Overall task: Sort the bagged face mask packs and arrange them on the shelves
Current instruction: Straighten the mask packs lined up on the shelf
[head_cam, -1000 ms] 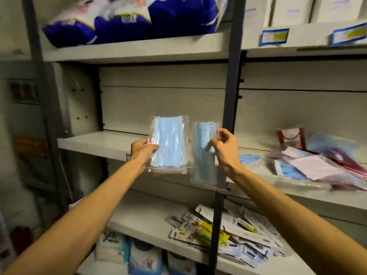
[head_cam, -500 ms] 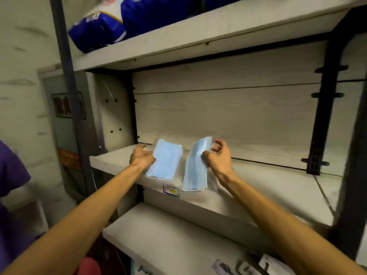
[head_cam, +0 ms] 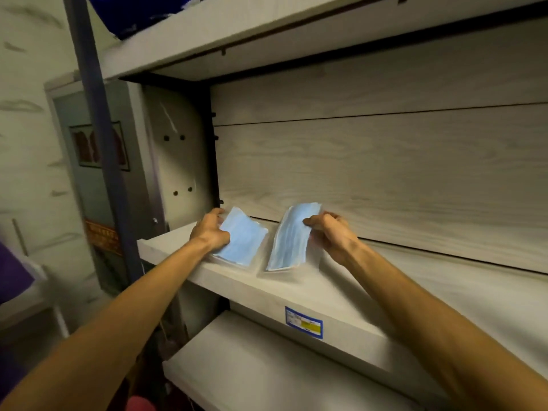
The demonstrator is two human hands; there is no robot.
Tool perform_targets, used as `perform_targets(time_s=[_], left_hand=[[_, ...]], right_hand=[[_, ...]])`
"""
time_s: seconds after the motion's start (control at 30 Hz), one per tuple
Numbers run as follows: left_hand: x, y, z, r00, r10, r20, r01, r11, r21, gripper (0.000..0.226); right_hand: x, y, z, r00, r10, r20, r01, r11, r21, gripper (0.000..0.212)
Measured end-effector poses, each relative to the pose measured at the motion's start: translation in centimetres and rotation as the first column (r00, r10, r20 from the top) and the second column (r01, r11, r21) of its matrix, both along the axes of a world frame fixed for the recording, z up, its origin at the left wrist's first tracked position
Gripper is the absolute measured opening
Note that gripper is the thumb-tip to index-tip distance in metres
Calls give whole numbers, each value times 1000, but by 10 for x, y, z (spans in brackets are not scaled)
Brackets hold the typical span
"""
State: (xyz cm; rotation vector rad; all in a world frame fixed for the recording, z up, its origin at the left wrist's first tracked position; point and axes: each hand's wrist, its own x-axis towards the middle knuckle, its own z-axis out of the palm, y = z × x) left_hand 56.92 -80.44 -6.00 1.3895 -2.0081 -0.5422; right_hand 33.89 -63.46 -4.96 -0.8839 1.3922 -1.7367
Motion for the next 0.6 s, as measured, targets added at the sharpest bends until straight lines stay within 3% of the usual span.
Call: perform_targets(time_s=[0.13, 0.23, 0.33, 0.4, 0.47, 0.6], left_hand=[[9, -45, -5, 988, -37, 147, 42, 999, -27, 92], [18, -81, -8, 983, -100, 156, 91, 994, 64, 97], [27, -118, -13, 977, -150, 150, 135, 985, 109, 93], [33, -140, -17, 958, -209, 195, 194, 976, 98, 84], [37, -157, -21, 925, -280, 257, 265, 960, 94, 66], [40, -176, -30, 884, -301, 359, 319, 948, 8, 50]], right_hand=[[22, -43, 1, 997, 31, -65, -25, 996, 87, 12], [42, -82, 2, 987, -36, -159, 62, 985, 161, 15], [62, -123, -10, 959, -127, -255, 184, 959, 214, 48], [72, -145, -19, 869, -152, -471, 291, 926, 240, 70], [82, -163, -26, 697, -90, -711, 402, 871, 283, 76], [102, -190, -28, 497, 17, -868, 550, 768, 330, 69]])
